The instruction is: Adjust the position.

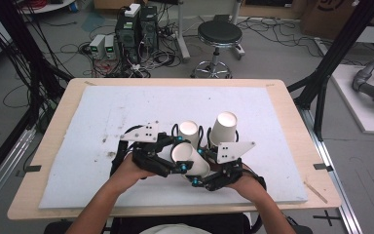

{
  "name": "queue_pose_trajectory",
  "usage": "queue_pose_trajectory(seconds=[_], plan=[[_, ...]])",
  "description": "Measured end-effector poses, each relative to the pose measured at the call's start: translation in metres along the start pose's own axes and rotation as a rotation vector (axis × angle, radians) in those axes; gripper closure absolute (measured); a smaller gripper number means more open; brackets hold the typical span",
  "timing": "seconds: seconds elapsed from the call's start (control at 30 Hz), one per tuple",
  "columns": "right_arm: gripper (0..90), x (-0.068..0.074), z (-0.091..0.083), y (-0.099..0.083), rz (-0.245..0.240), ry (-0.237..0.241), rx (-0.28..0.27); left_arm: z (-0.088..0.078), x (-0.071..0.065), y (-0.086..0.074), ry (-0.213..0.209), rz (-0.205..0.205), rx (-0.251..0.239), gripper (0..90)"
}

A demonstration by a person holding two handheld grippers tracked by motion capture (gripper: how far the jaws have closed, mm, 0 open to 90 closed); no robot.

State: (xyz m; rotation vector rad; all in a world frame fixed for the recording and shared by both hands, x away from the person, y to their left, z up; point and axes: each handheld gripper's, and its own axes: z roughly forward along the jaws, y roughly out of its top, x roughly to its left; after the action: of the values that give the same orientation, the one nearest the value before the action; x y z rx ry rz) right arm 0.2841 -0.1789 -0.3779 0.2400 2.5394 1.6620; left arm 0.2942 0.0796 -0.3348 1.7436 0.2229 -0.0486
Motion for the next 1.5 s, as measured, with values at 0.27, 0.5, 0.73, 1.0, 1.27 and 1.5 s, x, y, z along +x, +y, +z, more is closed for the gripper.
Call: queue_pose_trajectory(seconds=[0.27,0.5,0.73,1.0,1.27,1.5], plan=[[32.1,-0.001,-0.003,0.0,-0.013,0.002,0.045,0.001,0.003,-0.002,-0.01,0.004,0.019,31.0],[17.7,0.0,-0.007,0.0,0.01,-0.013,-0.04,-0.007,0.003,0.001,-0.008,0.022,-0.027,35.2],[17.8,0.0,-0.005,-0.003,0.026,-0.025,-0.082,-0.01,0.001,0.004,-0.023,0.018,-0.074,35.4],[28.8,-0.003,-0.009,-0.003,-0.002,-0.002,-0.052,-0.009,0.002,0.002,-0.015,0.013,-0.034,35.6],[28.9,-0.004,-0.011,-0.003,-0.007,-0.009,-0.013,-0.008,0.002,0.001,0.025,0.004,-0.03,23.7],[25.8,-0.004,-0.012,-0.002,-0.009,0.003,-0.009,-0.005,0.004,-0.003,-0.019,0.006,-0.013,35.5]])
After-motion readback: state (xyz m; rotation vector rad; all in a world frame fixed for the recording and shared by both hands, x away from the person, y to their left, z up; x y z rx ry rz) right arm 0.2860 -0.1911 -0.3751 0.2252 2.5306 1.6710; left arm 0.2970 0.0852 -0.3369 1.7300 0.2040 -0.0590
